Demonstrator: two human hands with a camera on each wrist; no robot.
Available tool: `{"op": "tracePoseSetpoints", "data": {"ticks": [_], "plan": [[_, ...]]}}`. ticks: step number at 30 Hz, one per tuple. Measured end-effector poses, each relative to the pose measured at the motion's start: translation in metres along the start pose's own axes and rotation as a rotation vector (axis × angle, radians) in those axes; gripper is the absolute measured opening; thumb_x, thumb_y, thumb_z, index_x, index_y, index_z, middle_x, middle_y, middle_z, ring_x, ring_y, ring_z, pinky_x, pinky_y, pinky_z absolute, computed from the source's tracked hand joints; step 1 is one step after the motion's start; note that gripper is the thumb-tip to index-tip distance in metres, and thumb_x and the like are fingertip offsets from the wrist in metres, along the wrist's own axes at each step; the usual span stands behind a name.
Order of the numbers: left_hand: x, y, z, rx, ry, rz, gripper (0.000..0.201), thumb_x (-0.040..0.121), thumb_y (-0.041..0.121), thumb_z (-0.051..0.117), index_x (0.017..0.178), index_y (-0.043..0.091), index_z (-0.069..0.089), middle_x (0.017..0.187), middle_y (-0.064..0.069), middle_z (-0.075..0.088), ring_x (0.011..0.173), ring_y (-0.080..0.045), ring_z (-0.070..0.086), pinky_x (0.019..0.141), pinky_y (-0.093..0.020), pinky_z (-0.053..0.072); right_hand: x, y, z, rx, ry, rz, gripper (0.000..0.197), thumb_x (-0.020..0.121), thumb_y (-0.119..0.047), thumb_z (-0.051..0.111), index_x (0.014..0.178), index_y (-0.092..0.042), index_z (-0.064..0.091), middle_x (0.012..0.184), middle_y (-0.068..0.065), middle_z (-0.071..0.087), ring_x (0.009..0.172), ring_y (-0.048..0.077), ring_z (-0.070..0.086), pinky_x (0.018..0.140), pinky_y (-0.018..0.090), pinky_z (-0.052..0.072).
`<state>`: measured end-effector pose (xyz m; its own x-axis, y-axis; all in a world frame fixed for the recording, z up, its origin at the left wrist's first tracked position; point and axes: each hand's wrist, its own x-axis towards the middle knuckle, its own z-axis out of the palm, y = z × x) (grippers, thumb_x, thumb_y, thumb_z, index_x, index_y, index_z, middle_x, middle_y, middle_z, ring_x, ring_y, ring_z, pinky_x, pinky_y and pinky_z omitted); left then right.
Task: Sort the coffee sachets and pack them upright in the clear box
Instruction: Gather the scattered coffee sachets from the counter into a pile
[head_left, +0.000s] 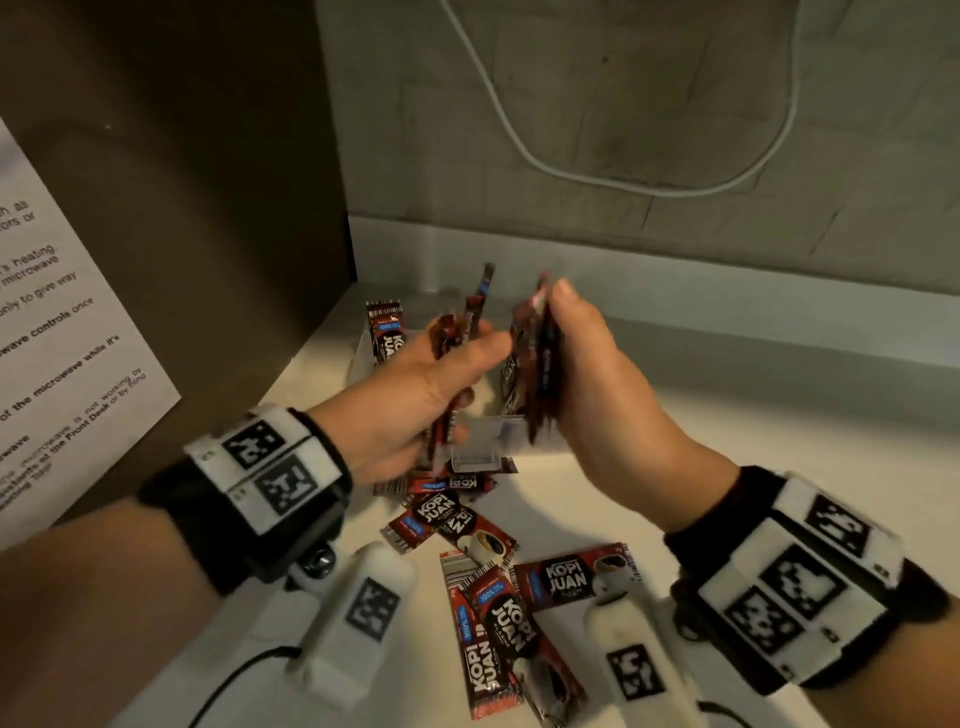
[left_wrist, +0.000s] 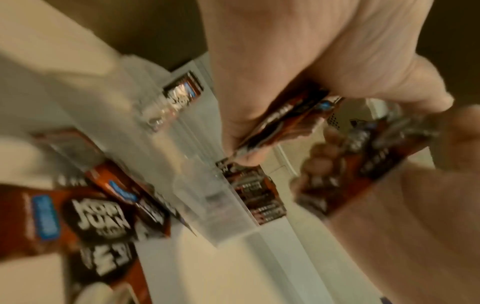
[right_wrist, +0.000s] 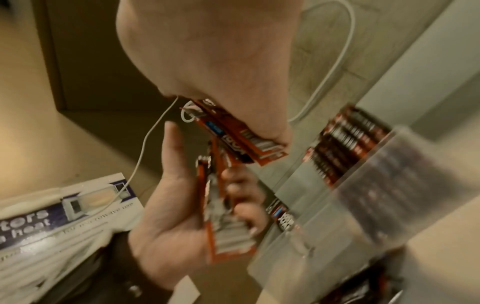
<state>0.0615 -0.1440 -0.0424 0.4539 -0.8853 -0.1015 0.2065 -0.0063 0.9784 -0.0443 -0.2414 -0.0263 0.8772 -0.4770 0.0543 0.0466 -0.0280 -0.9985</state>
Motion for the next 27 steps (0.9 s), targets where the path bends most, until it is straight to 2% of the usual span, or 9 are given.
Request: {"op": "tracePoseSetpoints", "data": {"ticks": [4,6,10,14,16,18,20,23,27], "plan": [[0.012,-0.01,0.021,-0.152,0.034,0.039,0.092,0.056,0.054,0.086,0.133,0.022,0.049,0.114,-0.003,0.07,0.111,-0.019,0.064,0.094,-0.038,0.05,0.001,-0.005,0.025,0.356,0.054,0.089,0.066,0.087,-0.068,0.037,0.124,-0.016,0.056,0.125,0.005,0.062,0.117,0.011,0.057,0.11,0.034,0.035],[0.013,-0.01,0.028,-0.154,0.086,0.06,0.082,0.064,0.053,0.082,0.134,0.024,0.049,0.116,-0.001,0.07,0.115,-0.019,0.062,0.102,-0.042,0.045,0.002,-0.002,0.03,0.442,0.045,0.099,0.061,0.083,-0.066,0.034,0.113,-0.022,0.062,0.112,-0.001,0.068,0.11,0.006,0.059,0.109,0.031,0.035],[0.011,-0.009,0.036,-0.183,0.136,0.126,0.052,0.071,0.045,0.064,0.119,0.027,0.059,0.104,0.007,0.074,0.101,-0.004,0.068,0.087,-0.024,0.049,0.008,0.001,0.028,0.468,0.016,0.092,0.074,0.087,-0.073,0.025,0.139,-0.024,0.047,0.142,0.002,0.05,0.132,0.011,0.044,0.117,0.037,0.024],[0.015,-0.008,0.035,-0.196,0.269,0.168,0.013,0.091,0.03,0.059,0.096,0.022,0.068,0.093,-0.001,0.075,0.088,-0.012,0.072,0.08,-0.032,0.054,0.012,0.0,0.02,0.437,-0.012,0.011,0.071,0.081,-0.078,0.032,0.14,-0.039,0.041,0.145,-0.007,0.045,0.132,0.004,0.041,0.112,0.035,0.028],[0.025,-0.002,0.026,-0.153,0.374,0.186,0.021,0.094,0.031,0.057,0.079,0.019,0.067,0.075,0.0,0.07,0.066,-0.013,0.068,0.071,-0.035,0.054,0.013,-0.007,0.011,0.312,0.083,-0.031,0.063,0.082,-0.076,0.033,0.135,-0.044,0.043,0.144,-0.007,0.045,0.127,0.004,0.042,0.101,0.03,0.032],[0.04,0.005,0.013,-0.129,0.466,0.189,0.021,0.094,0.035,0.058,0.086,0.016,0.06,0.073,0.0,0.062,0.058,-0.012,0.059,0.066,-0.034,0.052,0.018,-0.01,-0.004,0.113,0.269,-0.122,0.055,0.09,-0.064,0.033,0.139,-0.038,0.037,0.145,-0.006,0.041,0.131,0.007,0.036,0.103,0.028,0.03],[0.059,0.008,-0.003,-0.096,0.515,0.202,0.019,0.094,0.039,0.058,0.097,0.02,0.055,0.083,-0.003,0.059,0.07,-0.018,0.059,0.076,-0.041,0.052,0.023,-0.01,-0.023,0.037,0.435,-0.151,0.037,0.098,-0.047,0.036,0.129,-0.028,0.045,0.128,-0.007,0.052,0.12,0.006,0.046,0.096,0.021,0.034],[0.083,-0.004,-0.016,0.055,0.537,0.153,0.047,0.093,0.045,0.057,0.134,0.025,0.044,0.132,-0.013,0.056,0.121,-0.035,0.054,0.104,-0.049,0.041,0.031,-0.001,-0.045,0.013,0.553,-0.069,0.027,0.098,-0.043,0.041,0.116,-0.025,0.048,0.116,-0.007,0.055,0.105,0.005,0.049,0.078,0.019,0.033],[0.1,-0.028,-0.014,0.153,0.497,0.037,0.062,0.097,0.039,0.054,0.149,0.021,0.027,0.146,-0.002,0.043,0.135,-0.024,0.04,0.105,-0.036,0.033,0.037,0.025,-0.058,0.006,0.566,0.105,0.038,0.096,-0.046,0.041,0.125,-0.021,0.045,0.13,-0.001,0.051,0.116,0.014,0.046,0.089,0.031,0.03]]}}
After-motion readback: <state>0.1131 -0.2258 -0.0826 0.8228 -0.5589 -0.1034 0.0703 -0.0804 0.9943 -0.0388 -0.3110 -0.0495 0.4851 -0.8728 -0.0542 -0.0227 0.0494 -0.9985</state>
